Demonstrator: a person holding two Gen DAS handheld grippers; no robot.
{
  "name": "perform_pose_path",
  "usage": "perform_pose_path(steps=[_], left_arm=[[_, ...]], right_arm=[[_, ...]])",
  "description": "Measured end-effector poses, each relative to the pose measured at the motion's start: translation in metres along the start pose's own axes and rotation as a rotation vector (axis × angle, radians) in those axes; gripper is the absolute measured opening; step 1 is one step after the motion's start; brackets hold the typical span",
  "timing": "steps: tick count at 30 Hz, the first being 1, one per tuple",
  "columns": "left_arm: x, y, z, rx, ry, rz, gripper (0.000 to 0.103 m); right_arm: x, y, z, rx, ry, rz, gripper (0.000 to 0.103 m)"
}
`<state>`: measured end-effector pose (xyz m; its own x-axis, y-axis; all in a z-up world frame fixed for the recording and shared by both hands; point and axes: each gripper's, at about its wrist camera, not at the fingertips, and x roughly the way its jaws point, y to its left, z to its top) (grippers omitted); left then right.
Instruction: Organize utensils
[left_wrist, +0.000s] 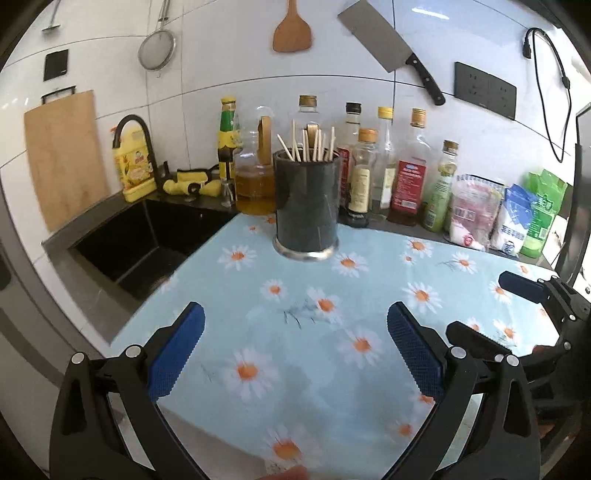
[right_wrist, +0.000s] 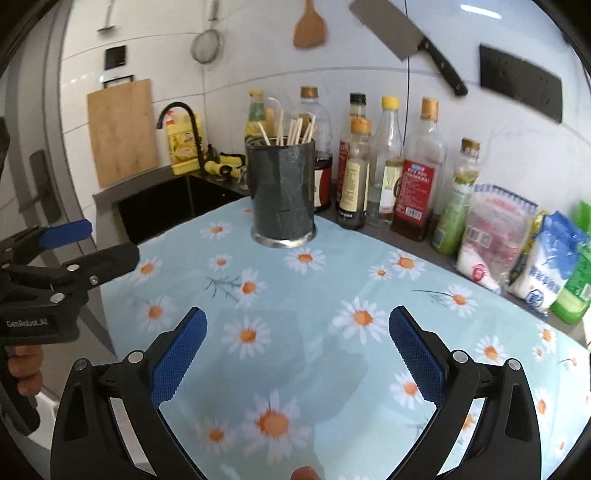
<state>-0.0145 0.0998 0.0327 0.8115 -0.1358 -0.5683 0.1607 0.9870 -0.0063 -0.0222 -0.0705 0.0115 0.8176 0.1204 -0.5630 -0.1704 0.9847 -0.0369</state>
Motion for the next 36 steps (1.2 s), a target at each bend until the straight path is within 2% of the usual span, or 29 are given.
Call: perform_pose_path(steps=[5, 11, 17, 23, 36], left_arm=[[-0.025, -0.016, -0.021, -0.047, 0.007, 0.016, 0.097], [-0.04, -0.028, -0.03, -0.058, -0.001, 0.04, 0.097], [-0.046, -0.04, -0.028, -0.046, -0.003, 0.045, 0.097], [-0.05, -0.045, -0.024, -0.041, -0.018, 0.094, 0.097], [-0.049, -0.042, -0.028, -0.062, 0.015, 0.109, 0.097]], right_arm=[[-0.032, -0.002, -0.016, -0.024, -0.05, -0.031, 0.095], [-0.055, -0.015, -0.026, 0.002, -0.094, -0.06, 0.095], [-0.063, -0.028, -0.029, 0.034, -0.099, -0.05, 0.095], [-0.067, -0.035, -0.032, 0.049, -0.109, -0.076, 0.095], [-0.07, -0.038, -0.033, 0.052, -0.113, -0.08, 0.095]])
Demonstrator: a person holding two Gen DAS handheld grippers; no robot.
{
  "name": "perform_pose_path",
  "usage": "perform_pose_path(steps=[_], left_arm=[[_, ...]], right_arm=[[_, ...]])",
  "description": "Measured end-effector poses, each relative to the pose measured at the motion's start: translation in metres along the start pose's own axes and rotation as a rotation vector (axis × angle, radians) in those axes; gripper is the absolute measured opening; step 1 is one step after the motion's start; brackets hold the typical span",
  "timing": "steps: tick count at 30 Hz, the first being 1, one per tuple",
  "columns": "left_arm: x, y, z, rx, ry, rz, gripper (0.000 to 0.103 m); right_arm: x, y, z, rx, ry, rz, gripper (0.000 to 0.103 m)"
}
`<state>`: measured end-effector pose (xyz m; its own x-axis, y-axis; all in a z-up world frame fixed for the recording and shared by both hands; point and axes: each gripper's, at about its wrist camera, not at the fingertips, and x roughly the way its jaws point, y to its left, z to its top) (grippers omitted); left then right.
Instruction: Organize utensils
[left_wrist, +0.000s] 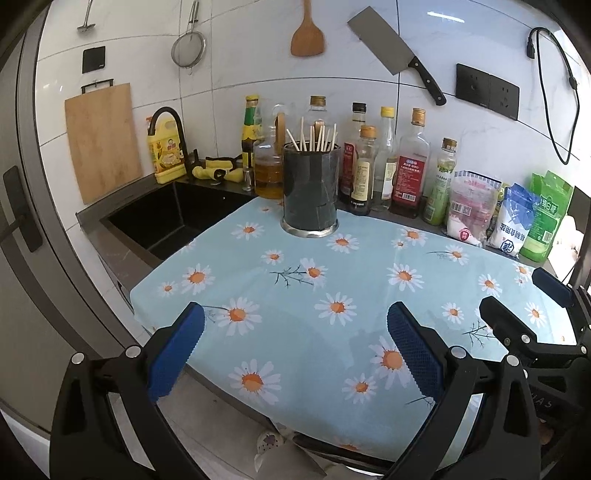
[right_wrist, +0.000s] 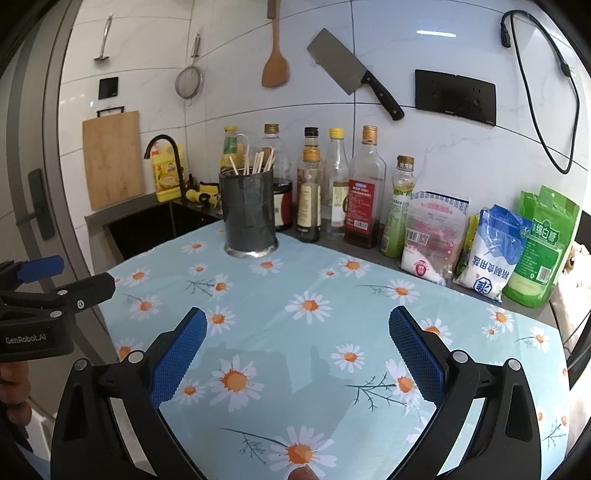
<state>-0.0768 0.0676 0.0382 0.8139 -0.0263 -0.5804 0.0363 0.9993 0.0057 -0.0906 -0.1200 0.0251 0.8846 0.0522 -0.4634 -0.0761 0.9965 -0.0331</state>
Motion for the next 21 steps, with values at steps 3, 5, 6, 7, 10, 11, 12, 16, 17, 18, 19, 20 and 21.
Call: perform_pose_path(steps=[3, 5, 6, 7, 10, 11, 12, 16, 17, 18, 19, 20, 21], left_arm=[[-0.0003, 0.002, -0.0007, -0.003, 0.005, -0.003, 0.097], [-0.0009, 0.0022, -0.0011, 0.0, -0.002, 0.001, 0.097], [-0.0011, 0.0026, -0.0012, 0.002, -0.003, 0.001, 0.097], [-0.001, 0.0029, -0.0012, 0.001, -0.002, 0.0, 0.097], [-0.0022, 0.0034, -0.0009, 0.0, -0.006, 0.001, 0.097], [-0.0035, 0.0032, -0.001, 0.001, -0.01, 0.001, 0.097], [-0.0043, 0.0032, -0.0007, 0.002, -0.013, 0.002, 0.097], [-0.006, 0.0038, 0.0015, 0.004, -0.018, -0.001, 0.097], [-0.0064, 0.004, 0.0025, 0.005, -0.02, -0.002, 0.097], [-0.0068, 0.0046, 0.003, 0.005, -0.022, -0.002, 0.097], [-0.0069, 0.0051, 0.0035, 0.004, -0.024, -0.002, 0.097], [-0.0073, 0.0054, 0.0041, 0.002, -0.026, -0.001, 0.097], [-0.0074, 0.0055, 0.0044, 0.001, -0.027, 0.0, 0.097]], right_arm=[[0.0005, 0.0, 0.0002, 0.003, 0.0, 0.006, 0.095], [-0.0001, 0.0016, -0.0002, 0.002, -0.004, 0.011, 0.095], [-0.0003, 0.0023, -0.0004, 0.0, -0.005, 0.011, 0.095], [-0.0005, 0.0029, -0.0005, -0.003, -0.005, 0.01, 0.095], [-0.0024, 0.0044, -0.0002, -0.004, -0.012, 0.007, 0.095], [-0.0032, 0.0048, 0.0, -0.005, -0.016, 0.005, 0.095], [-0.0042, 0.0056, 0.0004, -0.007, -0.02, 0.003, 0.095], [-0.0052, 0.0064, 0.0012, -0.003, -0.022, 0.007, 0.095], [-0.0057, 0.0067, 0.0019, -0.002, -0.024, 0.009, 0.095], [-0.006, 0.0073, 0.0026, -0.002, -0.025, 0.009, 0.095], [-0.0064, 0.0077, 0.0032, -0.002, -0.026, 0.008, 0.095], [-0.007, 0.0077, 0.0039, -0.001, -0.029, 0.007, 0.095], [-0.0071, 0.0076, 0.0045, -0.002, -0.03, 0.007, 0.095]])
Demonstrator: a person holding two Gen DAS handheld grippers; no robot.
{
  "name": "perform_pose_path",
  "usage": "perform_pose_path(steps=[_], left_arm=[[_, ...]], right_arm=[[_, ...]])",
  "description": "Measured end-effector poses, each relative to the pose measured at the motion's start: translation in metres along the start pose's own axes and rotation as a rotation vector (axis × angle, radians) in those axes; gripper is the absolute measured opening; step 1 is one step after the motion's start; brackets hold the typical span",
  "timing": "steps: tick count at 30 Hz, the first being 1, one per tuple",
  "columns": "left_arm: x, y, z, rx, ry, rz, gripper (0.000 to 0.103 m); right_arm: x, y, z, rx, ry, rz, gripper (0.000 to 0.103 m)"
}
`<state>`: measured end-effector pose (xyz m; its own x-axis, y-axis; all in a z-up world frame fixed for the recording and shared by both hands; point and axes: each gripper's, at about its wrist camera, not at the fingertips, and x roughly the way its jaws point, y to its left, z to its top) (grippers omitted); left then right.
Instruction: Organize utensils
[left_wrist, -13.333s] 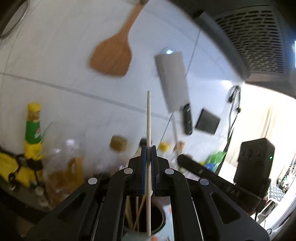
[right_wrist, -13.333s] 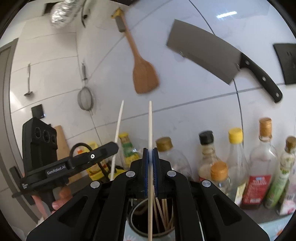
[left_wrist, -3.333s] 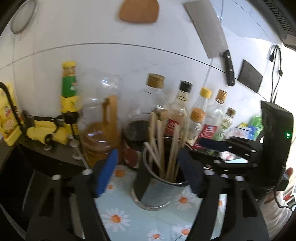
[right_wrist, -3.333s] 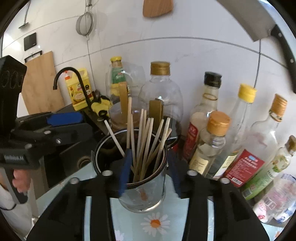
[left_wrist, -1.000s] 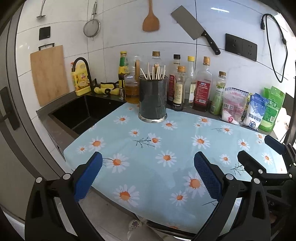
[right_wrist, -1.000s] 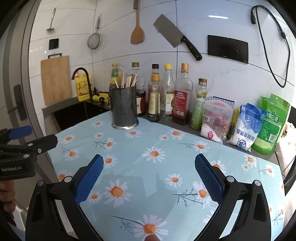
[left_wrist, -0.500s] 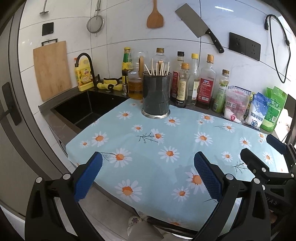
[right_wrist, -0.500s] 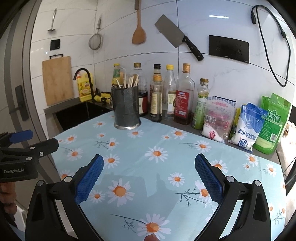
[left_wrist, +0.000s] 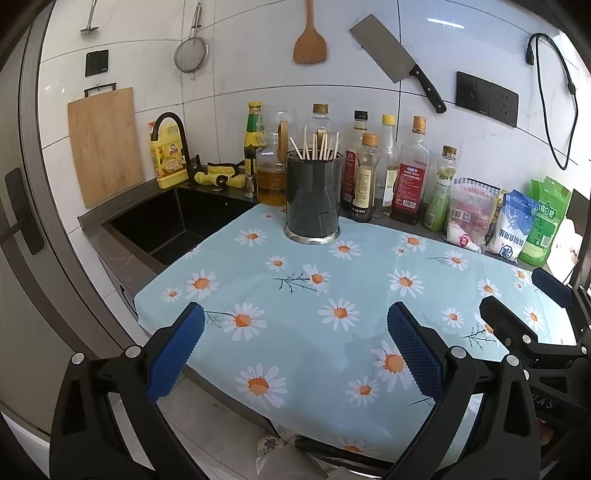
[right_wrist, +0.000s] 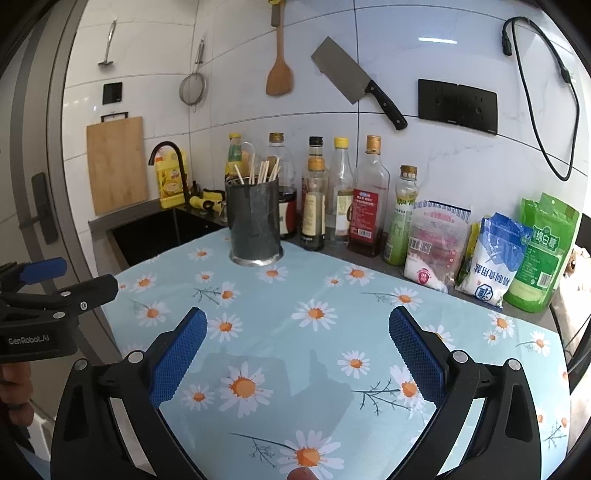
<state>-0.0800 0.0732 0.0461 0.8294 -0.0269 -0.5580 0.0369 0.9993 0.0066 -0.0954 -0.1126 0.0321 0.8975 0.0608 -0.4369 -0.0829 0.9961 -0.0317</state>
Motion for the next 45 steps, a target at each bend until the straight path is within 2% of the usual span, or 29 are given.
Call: perform_pose_path(steps=[45], left_arm=[[0.002, -0.007, 0.007, 0.0, 0.014, 0.024, 0.097]], right_arm=[[0.007, -0.012, 0.004, 0.008, 0.017, 0.019, 0.095]])
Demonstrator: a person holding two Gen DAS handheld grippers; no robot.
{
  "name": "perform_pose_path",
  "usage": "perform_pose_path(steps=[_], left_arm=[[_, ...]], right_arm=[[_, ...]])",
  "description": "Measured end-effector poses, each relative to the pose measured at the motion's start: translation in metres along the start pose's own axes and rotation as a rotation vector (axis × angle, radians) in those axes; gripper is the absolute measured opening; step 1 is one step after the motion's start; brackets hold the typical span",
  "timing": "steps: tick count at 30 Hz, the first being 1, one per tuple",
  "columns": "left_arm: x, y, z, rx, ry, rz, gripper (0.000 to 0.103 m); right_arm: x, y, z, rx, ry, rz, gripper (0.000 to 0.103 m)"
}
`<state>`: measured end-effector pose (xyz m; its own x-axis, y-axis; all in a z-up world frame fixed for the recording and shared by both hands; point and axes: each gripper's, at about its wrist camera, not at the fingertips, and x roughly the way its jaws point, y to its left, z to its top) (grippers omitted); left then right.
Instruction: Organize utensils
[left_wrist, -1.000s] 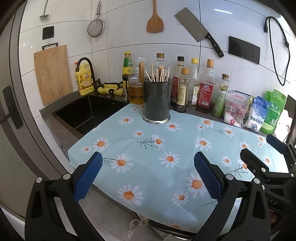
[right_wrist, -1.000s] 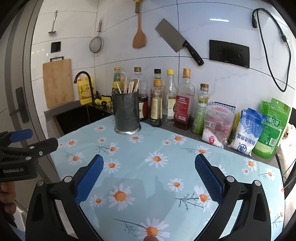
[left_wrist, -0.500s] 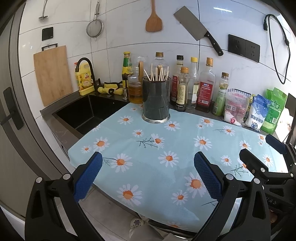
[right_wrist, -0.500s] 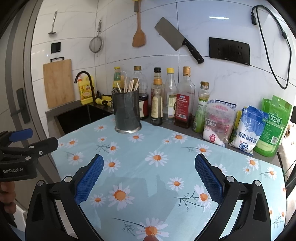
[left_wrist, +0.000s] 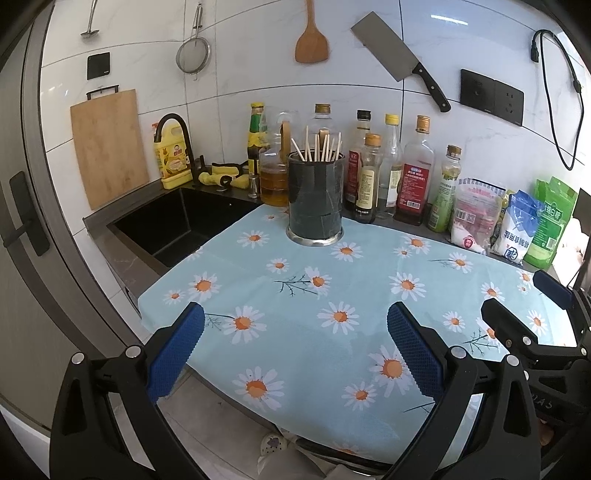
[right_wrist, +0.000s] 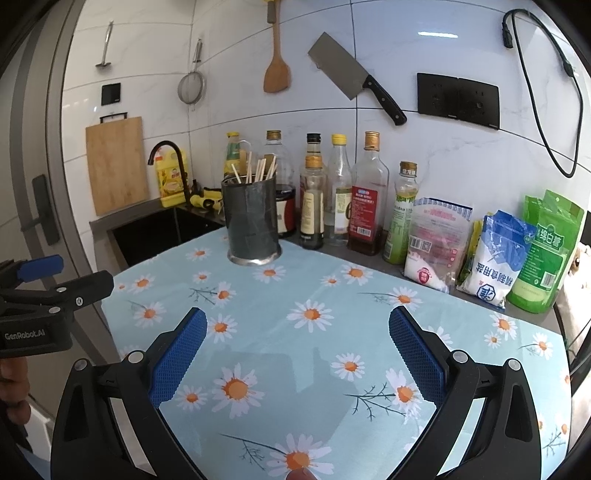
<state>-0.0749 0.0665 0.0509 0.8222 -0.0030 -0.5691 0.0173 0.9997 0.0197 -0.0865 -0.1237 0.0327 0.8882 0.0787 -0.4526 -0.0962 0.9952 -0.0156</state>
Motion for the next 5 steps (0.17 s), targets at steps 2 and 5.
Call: perform_pose_path(steps=[2, 5], left_arm=[[0.001, -0.0002, -0.0004, 0.0, 0.004, 0.0, 0.097], [0.0015, -0.0008, -0.0004, 0.004, 0.006, -0.003, 0.097]], right_arm=[[0.0004, -0.0002, -0.0003, 0.001, 0.001, 0.001, 0.095], [0.0016, -0.001, -0.0001, 0.002, 0.002, 0.002, 0.095]])
